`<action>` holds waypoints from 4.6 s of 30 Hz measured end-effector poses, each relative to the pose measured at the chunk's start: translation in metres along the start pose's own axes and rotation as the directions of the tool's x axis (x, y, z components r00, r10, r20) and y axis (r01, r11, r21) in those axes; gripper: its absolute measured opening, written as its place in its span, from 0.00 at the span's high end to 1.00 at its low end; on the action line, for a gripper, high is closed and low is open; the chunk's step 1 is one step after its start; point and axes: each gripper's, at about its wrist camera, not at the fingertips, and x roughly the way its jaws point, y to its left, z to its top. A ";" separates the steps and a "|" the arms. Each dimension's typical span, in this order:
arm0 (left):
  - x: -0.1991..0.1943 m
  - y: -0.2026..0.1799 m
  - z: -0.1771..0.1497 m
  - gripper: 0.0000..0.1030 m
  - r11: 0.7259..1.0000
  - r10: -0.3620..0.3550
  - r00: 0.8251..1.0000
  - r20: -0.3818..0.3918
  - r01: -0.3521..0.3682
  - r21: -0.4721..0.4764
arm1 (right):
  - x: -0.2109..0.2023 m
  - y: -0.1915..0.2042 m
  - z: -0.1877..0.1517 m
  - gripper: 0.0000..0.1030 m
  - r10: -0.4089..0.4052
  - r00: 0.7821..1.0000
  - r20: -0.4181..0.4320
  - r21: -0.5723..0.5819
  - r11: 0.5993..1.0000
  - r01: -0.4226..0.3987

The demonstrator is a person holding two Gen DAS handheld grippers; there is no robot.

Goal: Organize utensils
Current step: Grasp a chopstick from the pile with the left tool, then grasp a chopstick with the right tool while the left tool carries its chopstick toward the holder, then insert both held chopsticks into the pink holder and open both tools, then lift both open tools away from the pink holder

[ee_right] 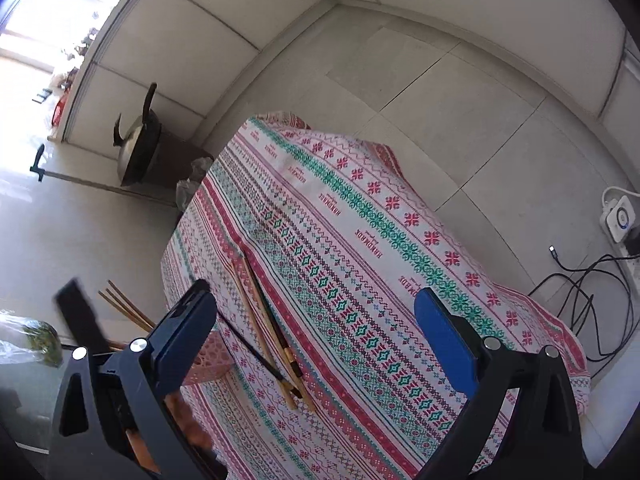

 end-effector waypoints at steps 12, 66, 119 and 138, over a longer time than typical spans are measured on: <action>-0.138 0.032 -0.092 0.97 0.999 -0.026 0.975 0.219 0.031 -0.021 | 0.139 0.075 0.010 0.62 -0.012 0.987 -0.158 -0.197 0.980 -0.020; -0.258 0.105 -0.075 0.97 0.972 0.103 0.884 0.456 0.008 -0.235 | -0.129 0.142 -0.075 0.96 0.278 0.917 0.286 -0.487 0.866 -0.111; -0.275 0.132 -0.040 0.23 0.912 0.348 0.776 0.526 -0.149 -0.382 | -0.094 0.272 -0.132 0.65 0.346 0.835 0.429 -0.647 0.762 0.017; -0.272 0.076 -0.045 0.09 0.925 0.366 0.765 0.529 -0.239 -0.294 | -0.143 0.222 -0.141 0.28 0.243 0.782 0.574 -0.588 0.787 0.187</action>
